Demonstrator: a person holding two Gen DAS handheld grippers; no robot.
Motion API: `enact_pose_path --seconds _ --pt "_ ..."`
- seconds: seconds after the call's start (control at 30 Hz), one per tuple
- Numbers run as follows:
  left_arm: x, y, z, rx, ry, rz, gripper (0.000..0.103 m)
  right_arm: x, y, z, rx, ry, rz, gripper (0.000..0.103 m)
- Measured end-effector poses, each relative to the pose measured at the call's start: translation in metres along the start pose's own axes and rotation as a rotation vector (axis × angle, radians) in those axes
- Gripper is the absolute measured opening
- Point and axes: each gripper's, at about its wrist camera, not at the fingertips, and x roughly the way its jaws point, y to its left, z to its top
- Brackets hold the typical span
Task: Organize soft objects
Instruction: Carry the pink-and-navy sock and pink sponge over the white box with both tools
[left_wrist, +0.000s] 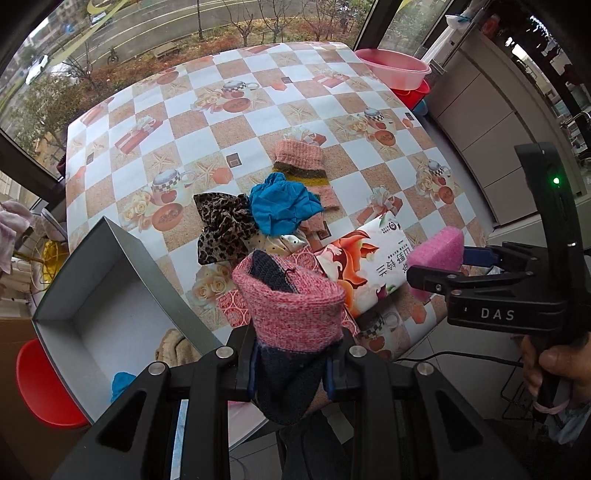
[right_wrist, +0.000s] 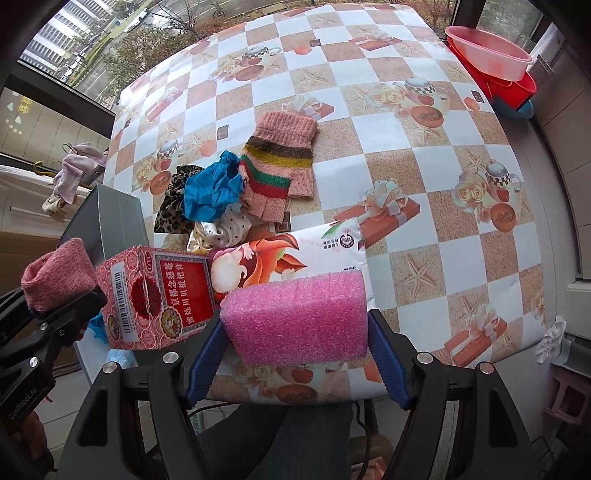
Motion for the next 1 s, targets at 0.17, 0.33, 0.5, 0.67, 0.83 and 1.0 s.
enact_pose_path --seconds 0.17,0.33,0.5,0.67,0.83,1.0 --pt "-0.002 0.005 -0.019 -0.009 0.003 -0.010 0.028 -0.006 0.011 -0.017 -0.003 -0.006 0.005 0.075" --pt "-0.006 0.013 -0.034 -0.032 -0.004 -0.014 0.028 -0.011 0.025 -0.029 -0.022 -0.008 0.006 0.075" --pt "-0.010 0.028 -0.046 -0.070 -0.022 -0.007 0.028 -0.017 0.044 -0.036 -0.060 -0.014 0.010 0.075" --pt "-0.014 0.047 -0.059 -0.125 -0.034 0.001 0.028 -0.019 0.068 -0.038 -0.117 -0.013 0.010 0.075" --pt "-0.016 0.067 -0.075 -0.183 -0.036 0.012 0.028 -0.017 0.094 -0.040 -0.182 -0.003 0.015 0.075" --pt "-0.017 0.087 -0.092 -0.247 -0.034 0.024 0.028 -0.013 0.125 -0.044 -0.267 0.013 0.023 0.075"
